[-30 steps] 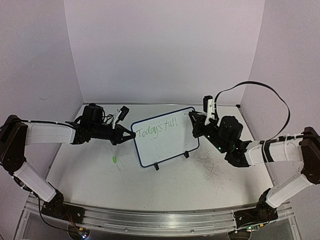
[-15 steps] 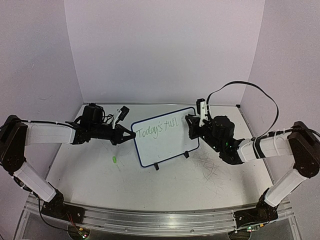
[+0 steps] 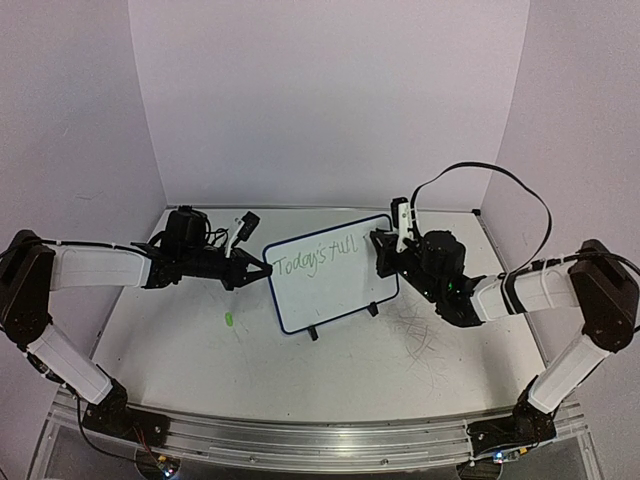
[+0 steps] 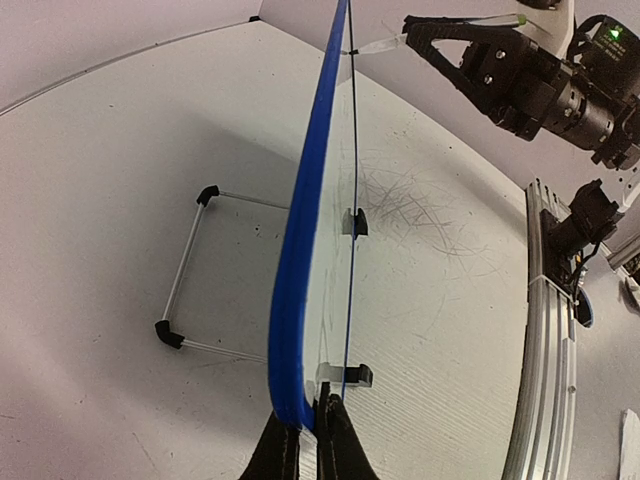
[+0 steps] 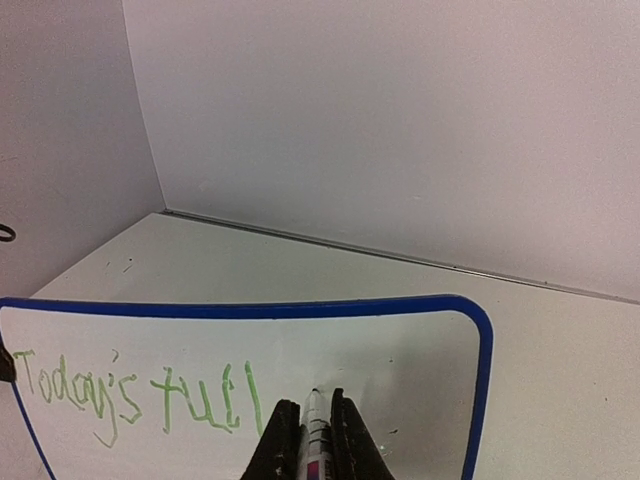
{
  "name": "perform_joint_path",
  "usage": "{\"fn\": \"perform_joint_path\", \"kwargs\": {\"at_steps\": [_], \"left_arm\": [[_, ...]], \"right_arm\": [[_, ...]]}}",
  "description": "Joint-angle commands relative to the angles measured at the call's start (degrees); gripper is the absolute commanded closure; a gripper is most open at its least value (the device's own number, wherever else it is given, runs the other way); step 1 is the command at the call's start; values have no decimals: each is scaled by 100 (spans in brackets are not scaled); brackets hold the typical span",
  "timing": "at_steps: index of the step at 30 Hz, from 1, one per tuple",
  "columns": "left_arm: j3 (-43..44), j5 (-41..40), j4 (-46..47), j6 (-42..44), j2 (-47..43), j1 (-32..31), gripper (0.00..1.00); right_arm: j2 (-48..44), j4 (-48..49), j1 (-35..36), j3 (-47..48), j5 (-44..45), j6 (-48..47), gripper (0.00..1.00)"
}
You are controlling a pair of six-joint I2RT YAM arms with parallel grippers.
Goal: Write a sentence on the whiteboard
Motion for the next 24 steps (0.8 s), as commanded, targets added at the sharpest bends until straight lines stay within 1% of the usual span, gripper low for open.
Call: {"fn": "perform_joint_path", "kwargs": {"at_steps": [1, 11, 24], "left_arm": [[111, -523, -225, 456, -81, 16, 100], [96, -529, -235, 474, -107, 7, 100], [97, -530, -240, 475, -87, 7, 100]], "right_arm": [[139, 126, -26, 229, 65, 66, 100], [337, 119, -32, 305, 39, 53, 100], [269, 65, -28, 98, 53, 130, 100]]}}
